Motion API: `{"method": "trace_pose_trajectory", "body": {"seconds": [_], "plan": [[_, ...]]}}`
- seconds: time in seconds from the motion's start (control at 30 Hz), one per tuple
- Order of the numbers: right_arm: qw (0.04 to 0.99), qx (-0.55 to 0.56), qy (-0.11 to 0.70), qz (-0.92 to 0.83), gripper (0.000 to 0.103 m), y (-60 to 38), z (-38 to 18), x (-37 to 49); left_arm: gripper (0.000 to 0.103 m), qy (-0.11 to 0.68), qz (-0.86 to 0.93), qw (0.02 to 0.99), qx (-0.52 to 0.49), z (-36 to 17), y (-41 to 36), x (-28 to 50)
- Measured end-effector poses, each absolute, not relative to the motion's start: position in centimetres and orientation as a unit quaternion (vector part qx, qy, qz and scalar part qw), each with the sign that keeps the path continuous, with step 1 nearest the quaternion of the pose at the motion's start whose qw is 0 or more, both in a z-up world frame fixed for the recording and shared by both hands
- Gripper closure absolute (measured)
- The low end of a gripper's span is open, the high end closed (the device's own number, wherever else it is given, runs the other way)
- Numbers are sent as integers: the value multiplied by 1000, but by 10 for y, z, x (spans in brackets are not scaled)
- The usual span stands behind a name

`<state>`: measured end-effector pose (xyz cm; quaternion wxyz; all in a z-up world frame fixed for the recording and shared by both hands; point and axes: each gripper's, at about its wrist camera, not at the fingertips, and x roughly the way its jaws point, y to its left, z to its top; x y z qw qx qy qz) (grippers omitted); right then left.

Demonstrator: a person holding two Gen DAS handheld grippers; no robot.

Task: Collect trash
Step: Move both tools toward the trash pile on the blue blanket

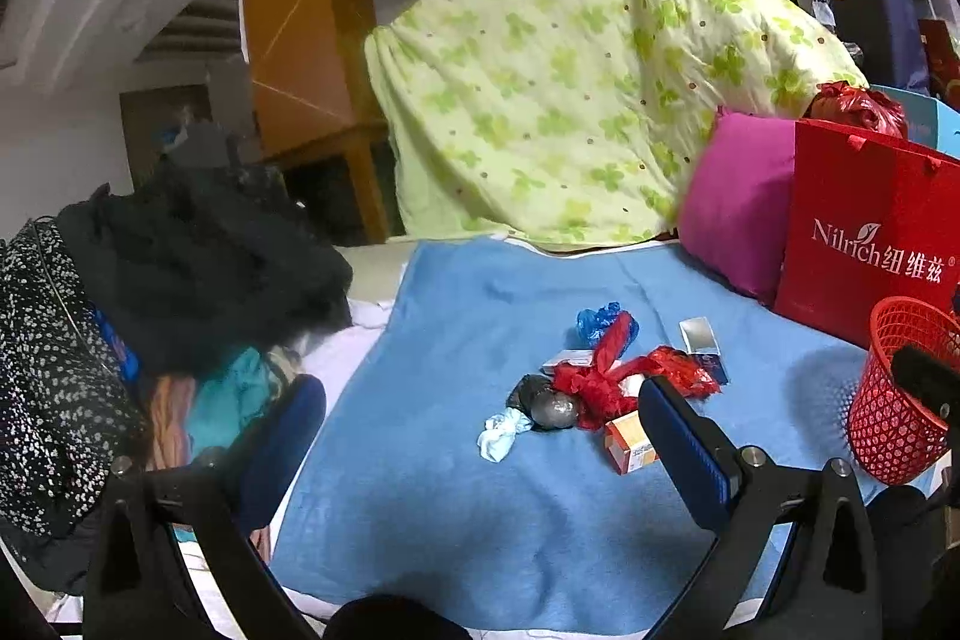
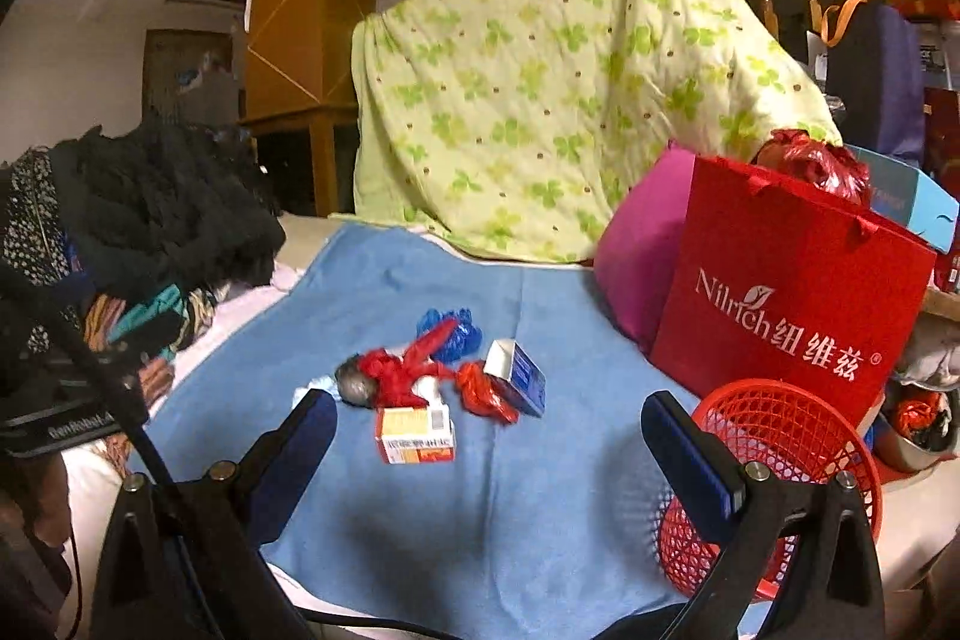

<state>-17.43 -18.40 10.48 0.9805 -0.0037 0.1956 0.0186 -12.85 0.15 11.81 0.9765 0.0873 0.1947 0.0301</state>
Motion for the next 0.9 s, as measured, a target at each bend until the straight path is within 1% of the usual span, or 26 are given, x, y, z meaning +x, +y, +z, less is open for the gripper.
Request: {"method": "trace_pose_trajectory", "body": {"seconds": [0.27, 0.9], "plan": [[978, -7, 207, 11, 0, -179, 105, -169, 0, 194, 37, 976, 93, 115, 3, -131], [973, -15, 229, -14, 0, -184, 97, -163, 0, 236, 22, 966, 106, 90, -9, -121]]}}
